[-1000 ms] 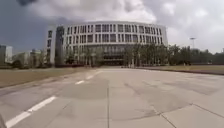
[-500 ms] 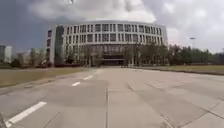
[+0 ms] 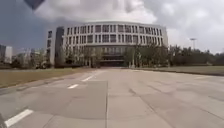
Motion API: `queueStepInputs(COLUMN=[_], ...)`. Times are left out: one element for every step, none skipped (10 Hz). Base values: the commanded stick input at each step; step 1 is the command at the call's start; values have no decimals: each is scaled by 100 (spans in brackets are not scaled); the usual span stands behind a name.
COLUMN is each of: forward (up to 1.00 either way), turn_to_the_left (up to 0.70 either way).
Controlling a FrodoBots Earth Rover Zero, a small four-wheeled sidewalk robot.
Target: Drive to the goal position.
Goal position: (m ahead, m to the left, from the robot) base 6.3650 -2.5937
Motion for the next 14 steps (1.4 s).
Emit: queueStepInputs(forward=[70, 70, 70, 70, 70, 70, 70, 70, 70, 70, 70, 70, 70, 70], turn_to_the_left=[0, 0, 0, 0, 0, 0, 0, 0, 0, 0, 1, 3, 4, 8])
